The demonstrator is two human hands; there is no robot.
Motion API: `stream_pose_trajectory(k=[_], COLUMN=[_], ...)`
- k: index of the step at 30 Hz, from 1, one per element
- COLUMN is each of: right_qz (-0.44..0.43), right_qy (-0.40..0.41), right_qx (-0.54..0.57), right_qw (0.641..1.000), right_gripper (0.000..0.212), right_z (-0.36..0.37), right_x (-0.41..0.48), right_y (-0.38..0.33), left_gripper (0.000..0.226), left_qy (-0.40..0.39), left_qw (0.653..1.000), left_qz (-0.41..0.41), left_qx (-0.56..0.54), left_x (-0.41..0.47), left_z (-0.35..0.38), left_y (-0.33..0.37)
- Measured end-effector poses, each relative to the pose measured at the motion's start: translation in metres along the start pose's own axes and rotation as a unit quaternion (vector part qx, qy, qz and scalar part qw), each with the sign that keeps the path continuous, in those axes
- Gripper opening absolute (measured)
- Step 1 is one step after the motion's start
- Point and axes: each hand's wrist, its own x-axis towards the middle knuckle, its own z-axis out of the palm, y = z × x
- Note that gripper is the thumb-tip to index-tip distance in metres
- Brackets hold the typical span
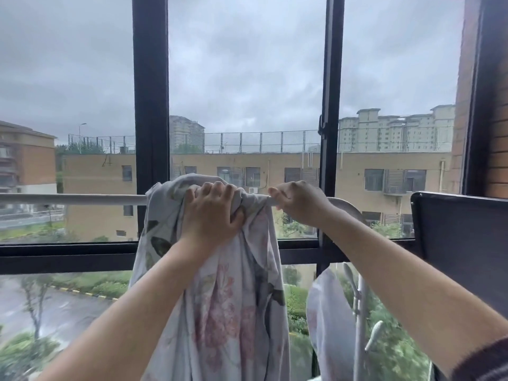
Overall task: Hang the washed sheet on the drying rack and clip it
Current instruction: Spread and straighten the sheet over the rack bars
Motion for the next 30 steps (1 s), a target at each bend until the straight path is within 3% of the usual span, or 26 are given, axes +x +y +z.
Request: stream_pose_trajectory(k=[3,6,8,10,13,16,18,24,27,30], right_qz=[-0.040,-0.113,-0.130,-0.084,0.061,0.165,0.181,0.153,0.176,0.221], right_qy=[0.020,0.157,0.243,0.224,0.065,-0.006,0.004,0.106,0.157,0.266], right_qx=[-0.001,0.055,0.058,0.093,0.183,0.365,0.410,0.431,0.464,0.475], right_qw=[0.999,0.980,0.959,0.966,0.979,0.916,0.894,0.883,0.854,0.809], right_gripper=[0.035,0.014,0.016,0.022,0.038,0.020,0.006,0.009,0.019,0.022], right_z=[0.004,0.017,0.027,0.036,0.045,0.050,0.050,0.025,-0.004,-0.029], right_x=[-0.006,-0.013,-0.023,-0.035,-0.043,-0.047,-0.051,-0.047,-0.045,-0.046], right_y=[0.001,-0.001,-0.007,-0.018,-0.036,-0.054,-0.062,-0.044,-0.019,0.013], left_gripper=[0.032,0.026,0.015,0.009,0.014,0.018,0.017,0.014,0.014,0.017], left_qy=[0.001,0.015,0.038,0.067,0.081,0.089,0.092,0.088,0.089,0.087], left_qw=[1.000,0.998,0.997,0.995,0.987,0.983,0.982,0.988,0.988,0.988], left_qz=[0.005,0.013,0.003,-0.017,-0.051,-0.060,-0.059,-0.057,-0.058,-0.077], left_qx=[-0.019,-0.055,-0.060,-0.078,-0.127,-0.147,-0.151,-0.117,-0.109,-0.104], left_x=[0.000,0.003,0.006,0.009,0.008,0.006,0.006,0.010,0.011,0.014], left_z=[-0.001,-0.003,-0.004,-0.006,-0.010,-0.013,-0.014,-0.008,-0.006,-0.004], left_y=[0.000,0.000,0.001,0.001,-0.004,-0.010,-0.012,-0.007,0.003,0.011])
